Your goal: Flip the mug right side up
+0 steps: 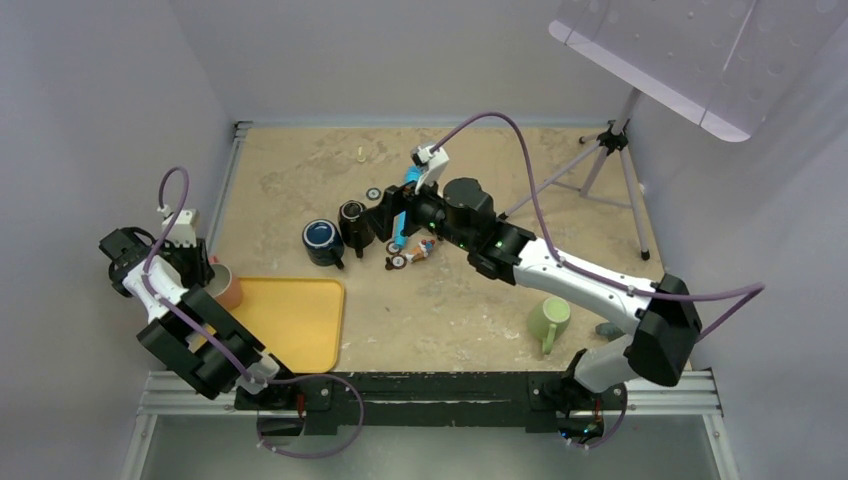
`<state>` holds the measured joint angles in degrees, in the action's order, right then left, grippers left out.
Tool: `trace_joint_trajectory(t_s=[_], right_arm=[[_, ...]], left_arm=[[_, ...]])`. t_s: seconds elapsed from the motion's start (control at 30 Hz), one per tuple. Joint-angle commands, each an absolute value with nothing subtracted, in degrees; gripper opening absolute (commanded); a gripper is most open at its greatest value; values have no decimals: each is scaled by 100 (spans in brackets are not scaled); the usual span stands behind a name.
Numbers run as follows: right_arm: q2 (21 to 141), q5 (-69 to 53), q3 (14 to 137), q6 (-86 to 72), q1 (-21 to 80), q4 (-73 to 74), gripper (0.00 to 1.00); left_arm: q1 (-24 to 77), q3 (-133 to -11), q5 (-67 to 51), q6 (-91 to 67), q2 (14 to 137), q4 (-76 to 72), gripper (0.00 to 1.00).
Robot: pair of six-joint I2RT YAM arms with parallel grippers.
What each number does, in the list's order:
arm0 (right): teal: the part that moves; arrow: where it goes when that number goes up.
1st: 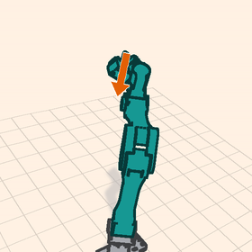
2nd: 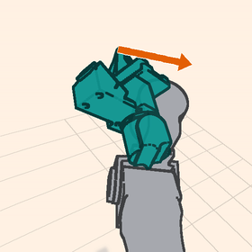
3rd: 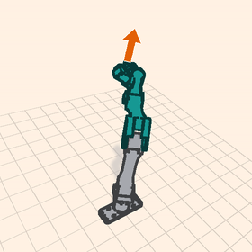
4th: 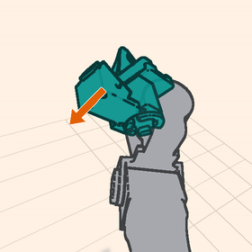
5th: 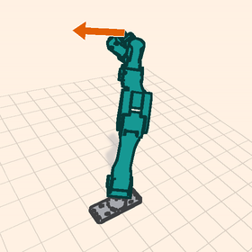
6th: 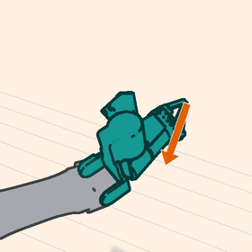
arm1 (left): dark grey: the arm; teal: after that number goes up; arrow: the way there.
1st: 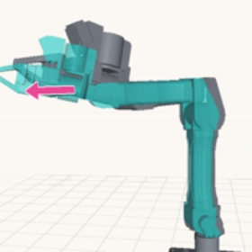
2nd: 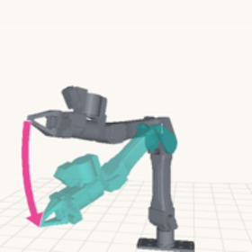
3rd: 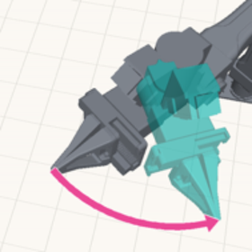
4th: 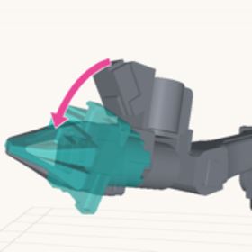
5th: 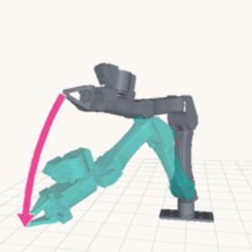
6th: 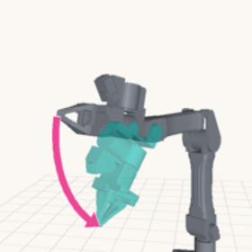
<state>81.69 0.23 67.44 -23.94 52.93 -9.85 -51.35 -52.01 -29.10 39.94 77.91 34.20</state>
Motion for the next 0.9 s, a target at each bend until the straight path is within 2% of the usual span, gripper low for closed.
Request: trace_joint_trajectory(t_s=[0.0, 0.27, 0.4, 0.47, 0.53, 0.57, 0.73, 0.87], right_arm=[[8884, -88, 6829, -2283, 5440, -1180, 89], [10555, 1210, 8000, -1285, 6313, -710, 80], [11447, 1338, 8724, -939, 6392, -526, 72], [11765, 1345, 9130, -839, 6399, -282, 49], [12037, 1387, 9555, -839, 6393, 114, 37], [12143, 1482, 9769, -842, 6390, 336, 36], [12117, 1650, 9910, -756, 6390, 676, 49], [12145, 1611, 9969, -712, 6390, 846, 52]], left_arm=[[-5150, -5198, -3181, 4098, 7706, 3398, 41], [-5144, -5435, -3253, 4120, 7316, 3849, 59], [-5088, -5860, -3721, 4236, 7109, 4800, 63], [-5026, -5972, -3865, 4230, 7043, 5063, 63], [-4953, -5965, -3915, 4199, 6913, 5116, 63], [-4932, -5954, -3927, 4175, 6852, 5104, 63], [-4849, -6031, -3972, 4043, 6639, 5308, 63], [-4719, -5944, -4038, 3830, 6416, 5329, 64]])
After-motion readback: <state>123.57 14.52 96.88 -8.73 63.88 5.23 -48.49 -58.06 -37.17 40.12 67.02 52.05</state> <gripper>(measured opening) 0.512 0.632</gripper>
